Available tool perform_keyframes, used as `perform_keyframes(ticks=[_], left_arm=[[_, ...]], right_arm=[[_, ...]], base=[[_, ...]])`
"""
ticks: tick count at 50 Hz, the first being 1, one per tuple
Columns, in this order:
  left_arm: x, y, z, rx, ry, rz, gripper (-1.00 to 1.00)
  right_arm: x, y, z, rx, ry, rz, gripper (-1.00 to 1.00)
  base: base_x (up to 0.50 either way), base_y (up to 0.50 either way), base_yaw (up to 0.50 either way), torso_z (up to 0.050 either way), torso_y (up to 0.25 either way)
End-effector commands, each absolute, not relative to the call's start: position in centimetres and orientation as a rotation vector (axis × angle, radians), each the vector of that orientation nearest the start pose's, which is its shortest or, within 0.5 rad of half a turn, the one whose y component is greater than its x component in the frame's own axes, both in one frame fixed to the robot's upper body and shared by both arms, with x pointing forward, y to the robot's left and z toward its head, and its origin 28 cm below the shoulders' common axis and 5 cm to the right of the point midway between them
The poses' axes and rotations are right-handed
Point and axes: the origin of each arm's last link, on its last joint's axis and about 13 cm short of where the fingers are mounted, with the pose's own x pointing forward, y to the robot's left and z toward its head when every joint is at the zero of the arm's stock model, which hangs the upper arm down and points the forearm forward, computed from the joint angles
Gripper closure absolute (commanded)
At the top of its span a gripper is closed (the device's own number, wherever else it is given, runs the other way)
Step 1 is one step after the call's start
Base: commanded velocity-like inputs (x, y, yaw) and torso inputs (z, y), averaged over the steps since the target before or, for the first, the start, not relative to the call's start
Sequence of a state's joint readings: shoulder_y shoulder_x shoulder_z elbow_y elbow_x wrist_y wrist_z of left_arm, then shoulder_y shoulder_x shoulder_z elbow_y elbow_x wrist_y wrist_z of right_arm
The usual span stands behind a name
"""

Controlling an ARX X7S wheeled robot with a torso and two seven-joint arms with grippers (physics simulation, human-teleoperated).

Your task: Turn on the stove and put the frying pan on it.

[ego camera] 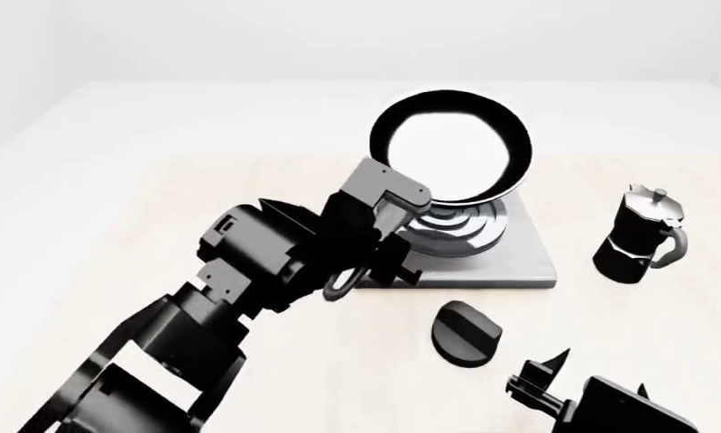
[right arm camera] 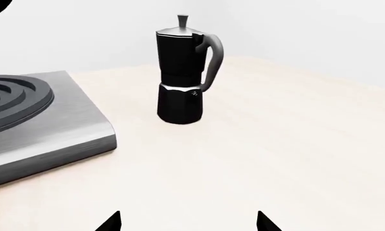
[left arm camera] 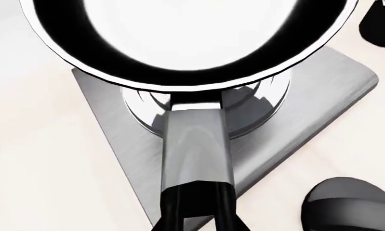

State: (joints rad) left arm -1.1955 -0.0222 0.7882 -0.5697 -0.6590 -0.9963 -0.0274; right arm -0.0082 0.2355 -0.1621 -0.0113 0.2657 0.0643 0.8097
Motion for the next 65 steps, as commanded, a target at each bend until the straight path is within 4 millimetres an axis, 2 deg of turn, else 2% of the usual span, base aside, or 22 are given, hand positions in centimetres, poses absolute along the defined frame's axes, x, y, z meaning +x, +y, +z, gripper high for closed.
perform_keyframes(ticks=[1,22,33,53,65], left_arm=[[36.6,10.7,20.4,0.359,0.551,-0.565,1.00],[36.9,10.8,20.5,0.331,0.604,-0.541,1.00],[37.6,11.0,19.6,0.334,0.631,-0.517,1.00],[37.2,10.6,17.9,0.297,0.623,-0.588,1.00],[37.5,10.8,16.9,0.310,0.637,-0.563,1.00]], right_arm=[[20.5,-12.0,0.8,-0.013,0.106,-0.645,-1.00],[20.3,-12.0,0.8,-0.012,0.104,-0.646,-1.00],[20.3,-12.0,0.8,-0.011,0.104,-0.646,-1.00],[20.4,-12.0,0.7,-0.009,0.107,-0.646,-1.00],[20.3,-12.0,0.9,-0.009,0.108,-0.646,-1.00]], base=[[0.00,0.00,0.00,0.000,0.010],[0.00,0.00,0.00,0.000,0.001],[0.00,0.00,0.00,0.001,0.001],[0.00,0.00,0.00,0.001,0.002],[0.00,0.00,0.00,0.000,0.001]])
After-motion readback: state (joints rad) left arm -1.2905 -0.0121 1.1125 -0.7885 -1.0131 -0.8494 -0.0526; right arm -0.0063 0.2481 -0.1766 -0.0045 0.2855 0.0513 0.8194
